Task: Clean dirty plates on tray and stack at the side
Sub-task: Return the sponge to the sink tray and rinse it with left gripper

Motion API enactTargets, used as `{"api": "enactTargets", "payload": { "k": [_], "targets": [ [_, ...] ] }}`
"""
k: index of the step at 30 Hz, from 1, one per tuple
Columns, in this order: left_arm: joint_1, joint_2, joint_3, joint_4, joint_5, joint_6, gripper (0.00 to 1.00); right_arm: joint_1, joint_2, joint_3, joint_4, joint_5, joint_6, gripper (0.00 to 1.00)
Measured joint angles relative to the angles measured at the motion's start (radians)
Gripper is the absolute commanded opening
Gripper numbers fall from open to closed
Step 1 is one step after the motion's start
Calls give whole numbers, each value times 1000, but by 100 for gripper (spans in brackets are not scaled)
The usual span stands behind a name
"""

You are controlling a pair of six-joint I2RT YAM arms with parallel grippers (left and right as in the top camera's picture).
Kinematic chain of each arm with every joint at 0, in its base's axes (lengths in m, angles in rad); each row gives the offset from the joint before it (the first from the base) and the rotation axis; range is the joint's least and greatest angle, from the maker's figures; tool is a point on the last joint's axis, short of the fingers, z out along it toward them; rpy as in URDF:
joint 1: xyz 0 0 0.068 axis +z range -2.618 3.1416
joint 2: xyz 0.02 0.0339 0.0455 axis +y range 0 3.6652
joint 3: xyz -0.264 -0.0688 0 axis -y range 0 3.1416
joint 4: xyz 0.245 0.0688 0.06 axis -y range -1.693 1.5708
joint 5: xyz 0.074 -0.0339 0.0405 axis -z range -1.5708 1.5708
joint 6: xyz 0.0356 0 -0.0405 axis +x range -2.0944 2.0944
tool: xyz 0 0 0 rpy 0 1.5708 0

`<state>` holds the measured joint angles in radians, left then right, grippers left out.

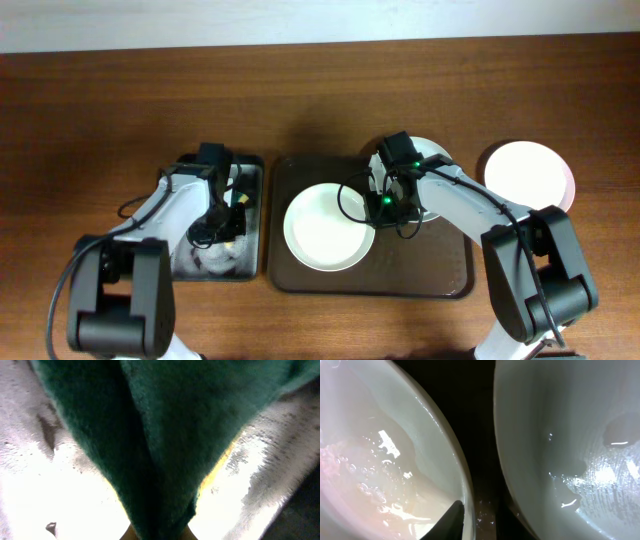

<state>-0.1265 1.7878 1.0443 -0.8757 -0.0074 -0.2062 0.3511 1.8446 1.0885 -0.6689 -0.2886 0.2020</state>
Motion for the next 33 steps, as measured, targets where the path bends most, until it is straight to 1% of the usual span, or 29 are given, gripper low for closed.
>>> {"api": "enactTargets", "payload": {
  "k": [5, 9, 11, 14, 15, 16, 18, 20, 21, 26, 27, 28, 29, 30, 31, 33],
  "targets": [
    [0, -141, 0, 88, 0, -11, 99, 0, 0, 0, 0, 0, 1, 24],
    [0, -141, 0, 195, 0, -11, 99, 0, 0, 0, 0, 1, 1, 24],
    [0, -120, 0, 267, 0, -12, 99, 0, 0, 0, 0, 1, 1, 24],
    [0, -70, 0, 323, 0, -12, 99, 0, 0, 0, -1, 3, 0, 24],
    [0, -53, 0, 341, 0, -13, 97, 0, 0, 0, -1, 3, 1, 24],
    [0, -24, 0, 360, 0, -14, 77, 0, 0, 0, -1, 3, 1, 24],
    [0, -3, 0, 372, 0, -19, 43, 0, 0, 0, -1, 3, 0, 24],
    [0, 12, 0, 377, -10, -19, 6, 0, 0, 0, -1, 3, 0, 24],
    [1, 15, 0, 380, -14, -18, 0, 0, 0, 0, -1, 3, 0, 24],
    [2, 17, 0, 372, -19, -18, 0, 0, 0, 0, -1, 3, 1, 24],
    [2, 17, 0, 368, -19, -18, 2, 0, 0, 0, -1, 3, 0, 24],
    [2, 17, 3, 352, -19, -18, 66, 0, 0, 0, -1, 3, 0, 24],
    [2, 15, 6, 330, -19, -18, 89, 0, 0, 0, -1, 3, 0, 27],
    [2, 10, 8, 313, -19, -16, 95, 0, 0, 0, -1, 3, 0, 31],
    [2, 0, 11, 278, -19, -19, 100, 0, 0, 0, -1, 3, 1, 32],
    [2, -33, 15, 221, -19, -18, 99, 0, 0, 0, 0, 3, 0, 32]
  ]
}}
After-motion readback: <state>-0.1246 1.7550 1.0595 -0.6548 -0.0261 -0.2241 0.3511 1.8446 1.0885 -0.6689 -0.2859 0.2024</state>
